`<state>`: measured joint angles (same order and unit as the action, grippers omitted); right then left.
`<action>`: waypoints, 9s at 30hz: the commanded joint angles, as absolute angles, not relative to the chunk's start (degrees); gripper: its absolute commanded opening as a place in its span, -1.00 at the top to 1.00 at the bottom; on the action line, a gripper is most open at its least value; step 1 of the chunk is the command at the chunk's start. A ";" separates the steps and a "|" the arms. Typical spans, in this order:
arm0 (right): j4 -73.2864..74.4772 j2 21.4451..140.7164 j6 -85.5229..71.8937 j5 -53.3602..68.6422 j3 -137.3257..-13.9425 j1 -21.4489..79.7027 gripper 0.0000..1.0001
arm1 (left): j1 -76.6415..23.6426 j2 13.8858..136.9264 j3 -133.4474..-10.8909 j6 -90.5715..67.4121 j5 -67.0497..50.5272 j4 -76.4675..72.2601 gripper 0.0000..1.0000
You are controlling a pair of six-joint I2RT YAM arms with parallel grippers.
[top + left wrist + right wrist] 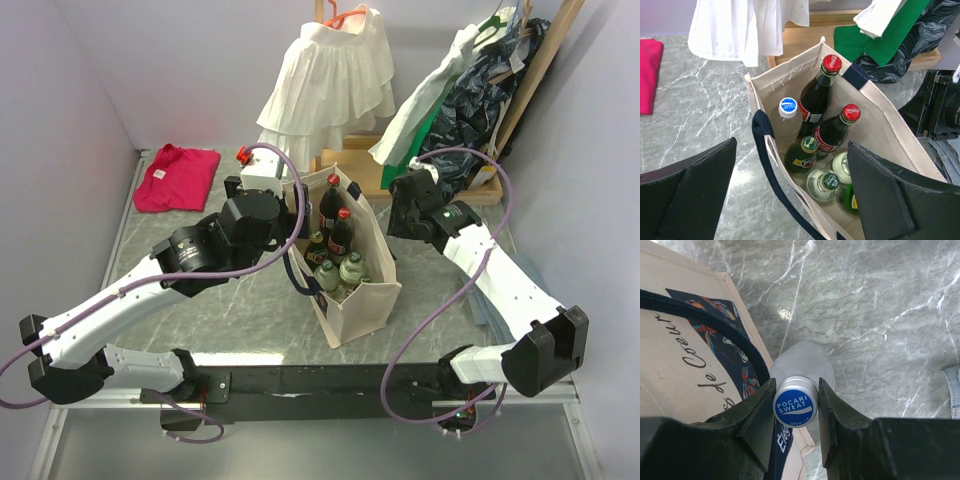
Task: Place the beverage into the canvas bag
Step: Pick up the drink from the center of the board, then place the drink in the canvas bag.
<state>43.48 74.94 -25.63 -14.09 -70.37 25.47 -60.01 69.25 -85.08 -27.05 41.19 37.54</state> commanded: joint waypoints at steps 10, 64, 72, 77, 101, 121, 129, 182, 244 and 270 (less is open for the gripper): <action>43.50 70.58 -25.14 -15.29 -74.35 25.40 1.00 | -59.59 70.49 -87.10 -24.87 35.08 37.79 -0.93; 54.40 63.89 -25.40 -18.19 -81.56 25.49 1.00 | -59.59 69.78 -76.91 -37.53 26.46 50.62 -0.05; 54.58 64.07 -25.22 -18.11 -82.44 25.49 1.00 | -59.59 70.14 -75.94 -37.53 26.89 50.71 0.20; 54.93 64.16 -24.96 -18.28 -83.32 25.40 1.00 | -59.59 70.75 -76.46 -37.27 27.51 50.98 0.41; 58.97 64.25 -21.89 -21.88 -95.17 25.49 1.00 | -59.68 69.79 -81.74 -35.77 25.58 51.24 0.98; 61.35 65.04 -15.65 -18.29 -113.10 25.49 1.00 | -59.68 69.08 -83.23 -35.60 25.22 51.77 0.98; 62.14 65.83 -14.68 -14.24 -118.39 25.58 1.00 | -59.59 69.26 -85.07 -35.51 25.14 52.29 0.98; 55.28 69.08 -13.62 -10.10 -120.06 45.61 1.00 | -59.68 69.87 -84.90 -36.30 24.70 51.77 0.98; 48.87 71.63 -25.14 -23.64 -94.66 66.27 1.00 | -59.59 67.15 -82.44 -39.73 25.40 46.93 0.98; 45.61 69.96 -26.37 -22.50 -86.49 66.27 1.00 | -59.59 65.04 -81.04 -41.92 26.37 45.79 0.98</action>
